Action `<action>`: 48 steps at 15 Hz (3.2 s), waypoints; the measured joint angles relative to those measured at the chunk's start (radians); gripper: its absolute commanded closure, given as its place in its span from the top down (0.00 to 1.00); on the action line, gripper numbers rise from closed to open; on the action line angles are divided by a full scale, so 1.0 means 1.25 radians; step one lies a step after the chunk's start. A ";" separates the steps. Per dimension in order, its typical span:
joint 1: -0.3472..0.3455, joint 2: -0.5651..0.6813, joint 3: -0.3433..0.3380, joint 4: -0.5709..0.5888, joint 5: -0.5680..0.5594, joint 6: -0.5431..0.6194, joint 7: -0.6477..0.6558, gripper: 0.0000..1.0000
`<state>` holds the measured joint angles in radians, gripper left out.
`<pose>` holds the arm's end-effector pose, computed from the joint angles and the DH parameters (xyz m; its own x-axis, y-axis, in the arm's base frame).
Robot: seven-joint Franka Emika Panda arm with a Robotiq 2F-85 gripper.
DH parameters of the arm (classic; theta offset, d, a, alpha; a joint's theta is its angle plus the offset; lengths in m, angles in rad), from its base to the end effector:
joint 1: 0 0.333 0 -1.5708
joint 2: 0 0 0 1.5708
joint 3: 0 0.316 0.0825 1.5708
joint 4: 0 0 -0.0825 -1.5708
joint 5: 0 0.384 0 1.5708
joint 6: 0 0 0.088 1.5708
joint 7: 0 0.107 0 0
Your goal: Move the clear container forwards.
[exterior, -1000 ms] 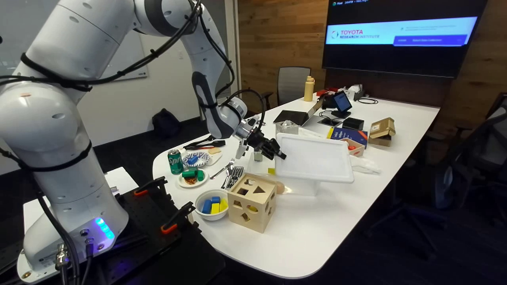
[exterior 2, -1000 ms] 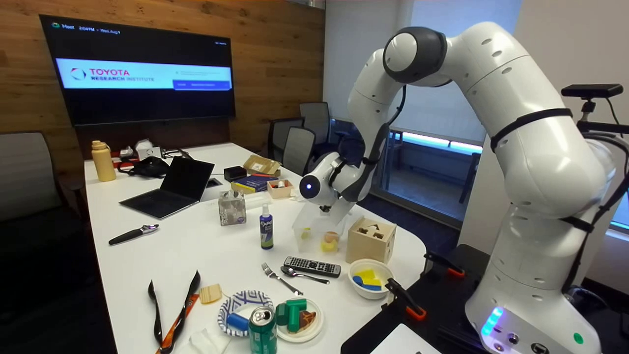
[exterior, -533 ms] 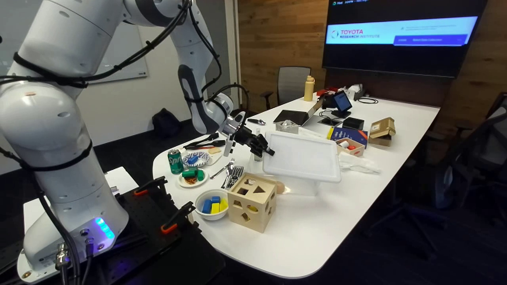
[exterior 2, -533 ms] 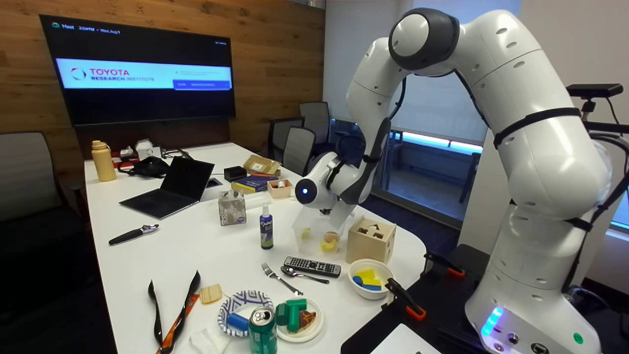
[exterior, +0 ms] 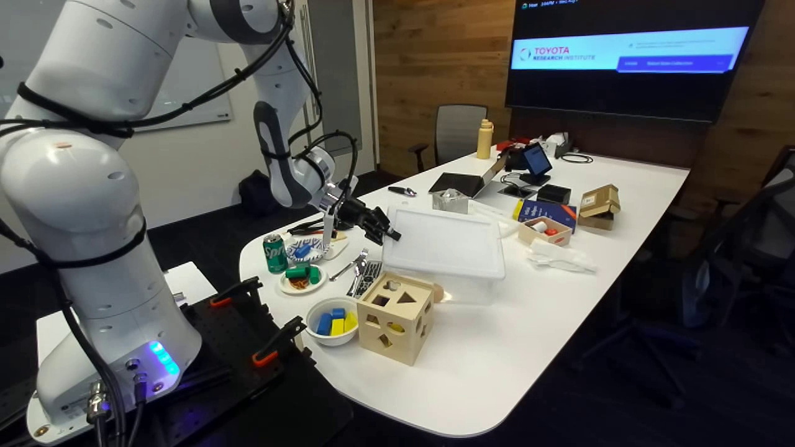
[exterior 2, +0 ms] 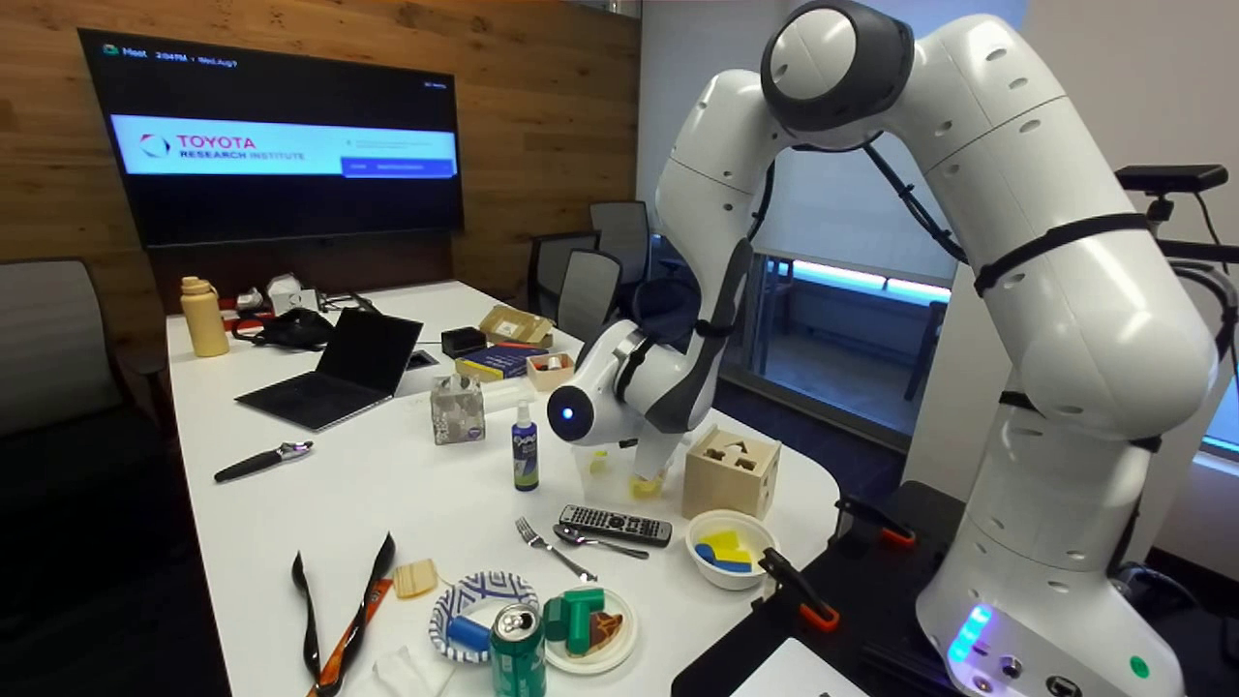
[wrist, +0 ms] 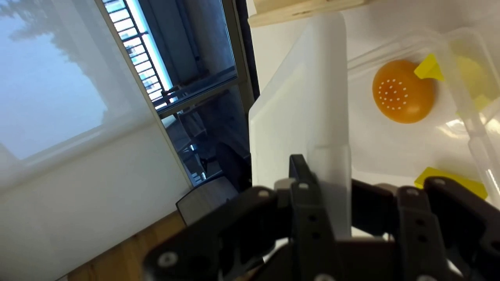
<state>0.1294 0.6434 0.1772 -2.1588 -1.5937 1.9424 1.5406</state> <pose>0.4975 0.0951 0.0863 0.9141 0.2552 0.3151 -0.1483 -0.5127 0.8456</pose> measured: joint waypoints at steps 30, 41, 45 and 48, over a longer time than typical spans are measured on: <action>0.090 0.087 0.036 0.135 0.190 -0.088 -0.218 0.29; 0.030 0.086 0.031 0.142 0.300 0.169 -0.357 1.00; 0.009 0.086 0.021 0.142 0.375 0.251 -0.432 1.00; 0.008 0.086 0.004 0.141 0.430 0.290 -0.477 1.00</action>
<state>0.1395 0.7508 0.1826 -1.9820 -1.0564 2.3048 0.9440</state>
